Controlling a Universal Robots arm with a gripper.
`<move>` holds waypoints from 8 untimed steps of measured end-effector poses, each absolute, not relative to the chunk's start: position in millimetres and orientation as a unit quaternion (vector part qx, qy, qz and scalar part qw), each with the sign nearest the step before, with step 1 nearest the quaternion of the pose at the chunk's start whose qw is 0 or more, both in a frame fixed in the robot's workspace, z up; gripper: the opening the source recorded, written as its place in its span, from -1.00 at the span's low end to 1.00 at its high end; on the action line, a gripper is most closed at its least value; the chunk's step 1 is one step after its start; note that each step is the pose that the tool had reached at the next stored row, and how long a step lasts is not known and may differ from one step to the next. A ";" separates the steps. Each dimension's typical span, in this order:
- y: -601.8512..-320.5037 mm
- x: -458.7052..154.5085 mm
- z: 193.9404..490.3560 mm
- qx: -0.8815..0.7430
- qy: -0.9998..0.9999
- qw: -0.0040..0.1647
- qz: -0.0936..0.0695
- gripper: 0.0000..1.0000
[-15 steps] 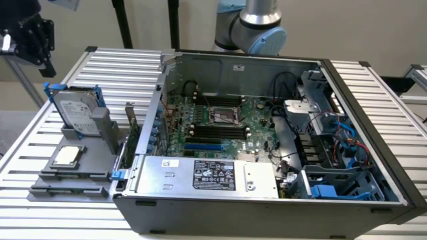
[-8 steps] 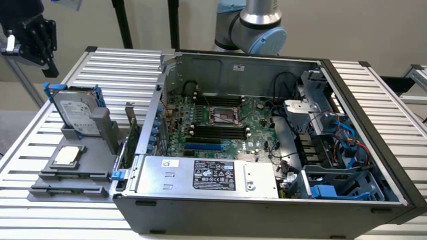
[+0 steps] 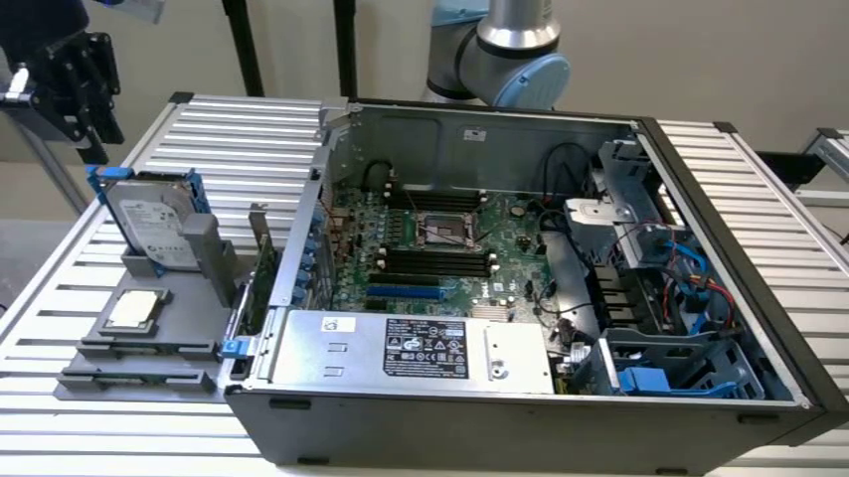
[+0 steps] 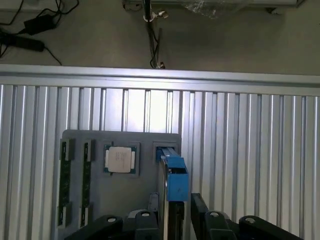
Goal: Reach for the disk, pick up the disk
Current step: 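Pick up the disk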
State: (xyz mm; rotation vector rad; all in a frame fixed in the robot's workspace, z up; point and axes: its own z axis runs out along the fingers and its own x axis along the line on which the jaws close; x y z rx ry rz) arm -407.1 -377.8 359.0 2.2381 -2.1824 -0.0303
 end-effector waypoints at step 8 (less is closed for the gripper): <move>-375.0 -407.1 344.6 0.716 -0.698 0.008 -0.010 -0.04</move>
